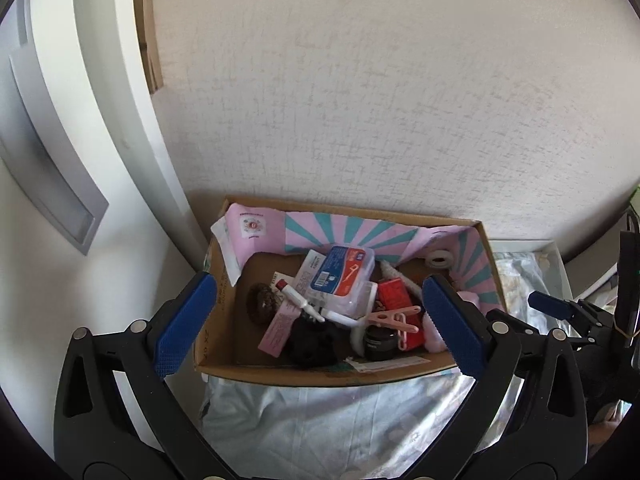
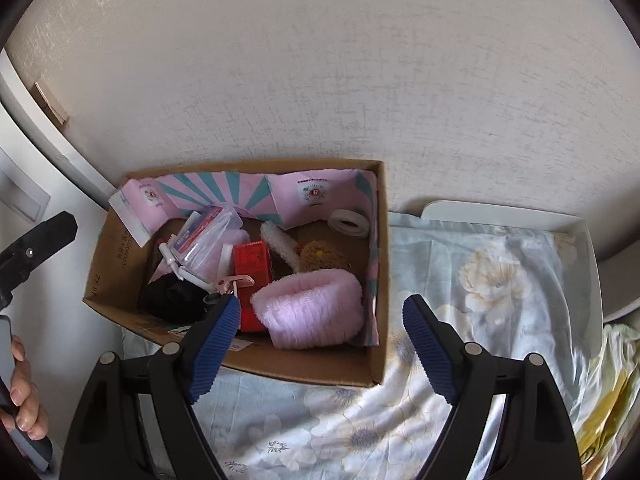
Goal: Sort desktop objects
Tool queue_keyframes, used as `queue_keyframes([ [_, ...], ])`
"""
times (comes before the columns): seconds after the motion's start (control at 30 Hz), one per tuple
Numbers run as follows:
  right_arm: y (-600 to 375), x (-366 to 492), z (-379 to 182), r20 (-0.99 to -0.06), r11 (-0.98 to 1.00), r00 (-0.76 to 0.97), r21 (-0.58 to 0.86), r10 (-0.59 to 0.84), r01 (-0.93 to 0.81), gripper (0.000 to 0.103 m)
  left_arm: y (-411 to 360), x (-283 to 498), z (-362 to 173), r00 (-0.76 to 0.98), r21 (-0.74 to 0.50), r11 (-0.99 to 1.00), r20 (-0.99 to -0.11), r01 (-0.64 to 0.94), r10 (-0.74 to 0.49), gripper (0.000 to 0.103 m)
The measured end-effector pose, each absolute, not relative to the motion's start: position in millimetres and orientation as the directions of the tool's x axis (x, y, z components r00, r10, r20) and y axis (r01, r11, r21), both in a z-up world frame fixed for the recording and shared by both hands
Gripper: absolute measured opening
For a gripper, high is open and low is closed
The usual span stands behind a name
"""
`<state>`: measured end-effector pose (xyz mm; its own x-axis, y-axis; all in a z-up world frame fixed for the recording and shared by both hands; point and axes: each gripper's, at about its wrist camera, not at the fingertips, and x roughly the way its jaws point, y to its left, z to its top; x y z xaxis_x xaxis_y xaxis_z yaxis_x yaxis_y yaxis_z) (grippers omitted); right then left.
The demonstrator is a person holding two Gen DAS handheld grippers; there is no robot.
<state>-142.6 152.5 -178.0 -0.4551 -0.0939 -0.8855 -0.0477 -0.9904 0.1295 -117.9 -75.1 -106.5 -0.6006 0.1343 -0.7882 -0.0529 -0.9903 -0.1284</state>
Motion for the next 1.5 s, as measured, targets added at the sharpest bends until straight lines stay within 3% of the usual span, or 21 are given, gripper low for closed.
queue_keyframes([
  [0.23,170,-108,-122,-0.85,-0.991,-0.527,0.059,0.013,-0.119,0.081,-43,-89,-58,-0.638,-0.044,-0.991,-0.761,-0.129,0.117,0.102],
  [0.67,203,-36,-32,-0.809,-0.971,-0.575,0.023,0.12,-0.236,0.081,-1,-20,27,-0.697,-0.115,-0.973,-0.681,-0.201,0.224,0.102],
  [1.0,200,0,-21,-0.788,-0.979,-0.602,-0.005,0.13,-0.204,0.081,5,18,35,-0.716,-0.061,-0.985,-0.68,-0.163,0.16,0.102],
  [1.5,204,-1,-23,-0.78,-0.98,-0.607,-0.038,0.153,-0.197,0.081,8,15,34,-0.714,-0.057,-0.992,-0.69,-0.117,0.123,0.102],
])
